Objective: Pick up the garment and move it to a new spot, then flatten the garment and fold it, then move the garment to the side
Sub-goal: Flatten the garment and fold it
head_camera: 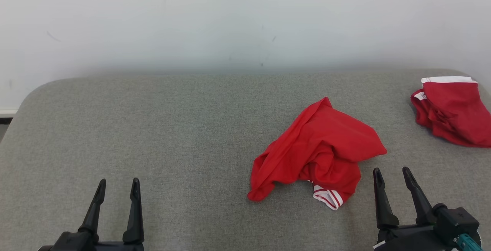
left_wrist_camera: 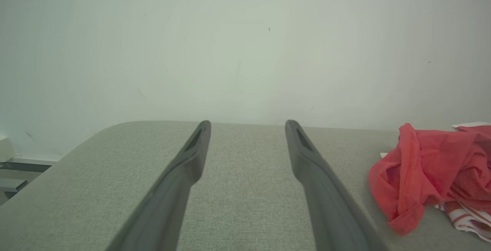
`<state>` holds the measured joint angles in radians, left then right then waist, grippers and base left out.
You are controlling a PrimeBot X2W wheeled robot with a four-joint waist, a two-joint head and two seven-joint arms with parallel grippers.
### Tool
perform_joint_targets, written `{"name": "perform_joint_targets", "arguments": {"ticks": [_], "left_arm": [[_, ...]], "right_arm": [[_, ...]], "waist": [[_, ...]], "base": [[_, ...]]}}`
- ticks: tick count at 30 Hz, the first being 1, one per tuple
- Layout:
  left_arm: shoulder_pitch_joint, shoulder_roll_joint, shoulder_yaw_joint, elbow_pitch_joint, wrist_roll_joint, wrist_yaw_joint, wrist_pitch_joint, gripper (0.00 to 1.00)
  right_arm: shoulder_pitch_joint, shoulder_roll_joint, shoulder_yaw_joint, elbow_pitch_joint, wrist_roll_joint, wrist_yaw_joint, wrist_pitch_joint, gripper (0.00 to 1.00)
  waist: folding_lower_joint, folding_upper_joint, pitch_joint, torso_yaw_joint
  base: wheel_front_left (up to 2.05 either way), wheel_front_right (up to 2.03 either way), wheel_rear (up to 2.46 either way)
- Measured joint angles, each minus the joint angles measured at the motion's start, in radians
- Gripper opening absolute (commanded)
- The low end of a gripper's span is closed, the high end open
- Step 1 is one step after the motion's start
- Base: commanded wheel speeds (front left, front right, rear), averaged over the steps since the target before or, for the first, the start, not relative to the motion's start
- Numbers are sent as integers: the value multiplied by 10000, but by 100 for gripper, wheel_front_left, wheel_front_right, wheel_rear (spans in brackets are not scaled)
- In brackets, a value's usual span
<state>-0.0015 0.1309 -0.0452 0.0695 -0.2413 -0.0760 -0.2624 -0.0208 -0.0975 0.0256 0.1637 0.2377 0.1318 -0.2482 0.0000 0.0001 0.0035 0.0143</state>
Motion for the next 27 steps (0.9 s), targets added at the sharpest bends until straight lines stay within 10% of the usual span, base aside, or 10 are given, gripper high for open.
{"name": "perform_joint_targets", "arguments": {"ticks": [27], "left_arm": [[-51,205,-290,316,-430,-263,15,100]], "right_arm": [[16,17,15,56,-2,0,27,100]], "waist": [[0,0,-39,-41]], "base": [[0,0,0]]}}
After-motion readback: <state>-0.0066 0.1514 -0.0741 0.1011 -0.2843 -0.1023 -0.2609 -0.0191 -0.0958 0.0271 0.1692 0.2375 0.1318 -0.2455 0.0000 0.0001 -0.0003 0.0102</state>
